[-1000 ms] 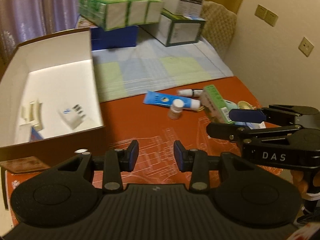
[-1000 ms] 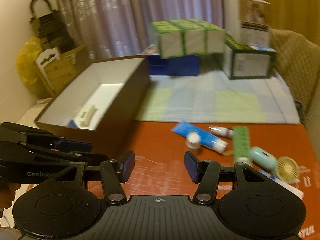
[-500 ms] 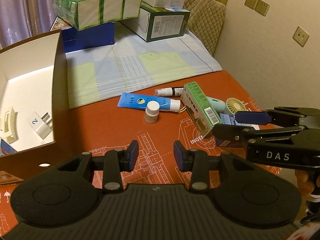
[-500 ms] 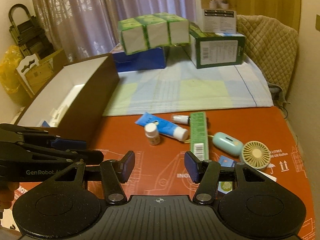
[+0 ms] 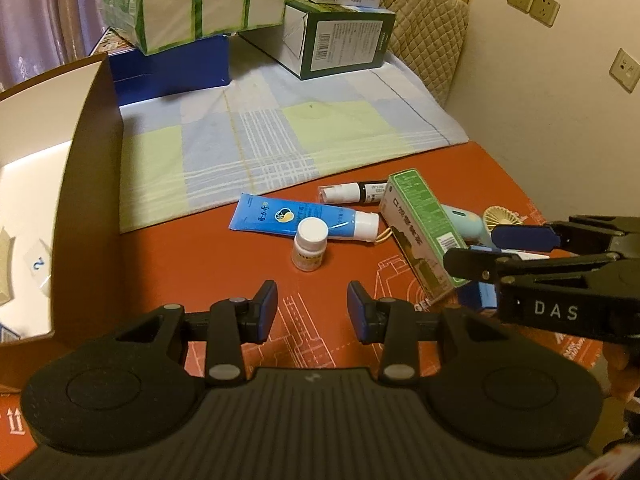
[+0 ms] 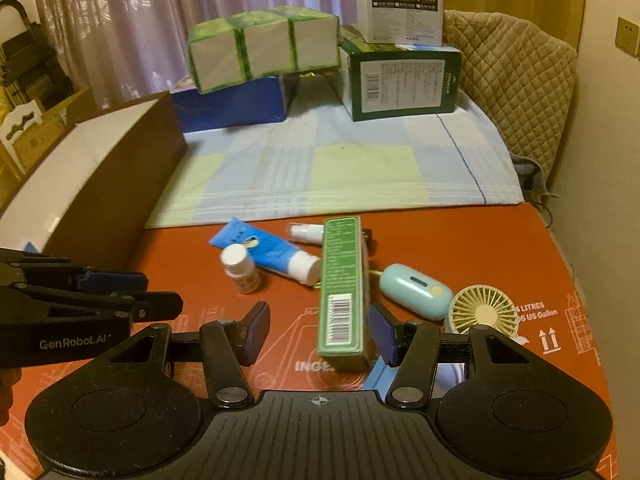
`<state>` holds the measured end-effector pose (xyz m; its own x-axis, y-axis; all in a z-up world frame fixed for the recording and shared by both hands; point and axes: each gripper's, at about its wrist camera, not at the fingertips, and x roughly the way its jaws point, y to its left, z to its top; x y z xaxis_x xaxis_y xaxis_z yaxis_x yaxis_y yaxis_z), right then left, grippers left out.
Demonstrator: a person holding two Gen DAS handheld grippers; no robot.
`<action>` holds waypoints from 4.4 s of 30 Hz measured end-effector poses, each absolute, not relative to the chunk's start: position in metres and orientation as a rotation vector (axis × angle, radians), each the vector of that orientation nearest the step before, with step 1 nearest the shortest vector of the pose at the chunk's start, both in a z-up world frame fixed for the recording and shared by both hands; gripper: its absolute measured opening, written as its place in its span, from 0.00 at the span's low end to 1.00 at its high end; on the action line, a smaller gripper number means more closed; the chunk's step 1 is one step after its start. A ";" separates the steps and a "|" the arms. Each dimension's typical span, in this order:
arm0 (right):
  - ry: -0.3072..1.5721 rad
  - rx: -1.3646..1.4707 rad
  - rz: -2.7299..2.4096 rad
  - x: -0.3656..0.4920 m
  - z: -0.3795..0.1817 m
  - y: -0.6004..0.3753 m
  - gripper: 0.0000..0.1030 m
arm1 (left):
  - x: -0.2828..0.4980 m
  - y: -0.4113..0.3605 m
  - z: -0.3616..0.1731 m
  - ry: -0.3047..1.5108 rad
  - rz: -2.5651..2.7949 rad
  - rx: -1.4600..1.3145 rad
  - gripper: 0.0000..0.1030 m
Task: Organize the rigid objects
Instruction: 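Move both tools back over the table toward the green box, then grasp the long green box with the right tool while the left tool grasps the white pill bottle, then carry the green box with the right tool while the left tool carries the pill bottle to the shoebox, then open the right tool over the shoebox while the left tool releases the pill bottle inside, then move both open tools away from the shoebox back over the table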
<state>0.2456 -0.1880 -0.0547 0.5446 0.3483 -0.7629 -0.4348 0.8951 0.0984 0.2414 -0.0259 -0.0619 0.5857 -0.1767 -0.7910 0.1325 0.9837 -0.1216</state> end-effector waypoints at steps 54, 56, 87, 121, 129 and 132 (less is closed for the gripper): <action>0.871 -0.175 0.479 0.291 -0.074 -0.168 0.26 | 0.281 -0.024 -0.077 0.840 -0.227 -0.002 0.21; 0.864 -0.162 0.494 0.287 -0.067 -0.165 0.26 | 0.274 -0.019 -0.067 0.823 -0.221 -0.016 0.21; 0.763 -0.072 0.847 0.230 0.000 0.054 0.26 | 0.213 0.190 0.024 0.729 0.061 -0.047 0.21; 0.815 -0.214 0.747 0.299 -0.055 0.136 0.37 | 0.312 0.263 -0.045 0.949 -0.003 -0.086 0.36; 0.845 -0.207 0.755 0.289 -0.054 0.131 0.41 | 0.294 0.266 -0.038 0.956 0.033 -0.114 0.36; 0.847 -0.205 0.753 0.284 -0.052 0.128 0.44 | 0.284 0.265 -0.033 0.948 0.043 -0.122 0.37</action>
<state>0.2839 0.1279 -0.0522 0.4258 0.5194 -0.7408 -0.6749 0.7277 0.1222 0.2844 0.2651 -0.0328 0.5831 -0.0166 -0.8122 -0.0907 0.9922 -0.0855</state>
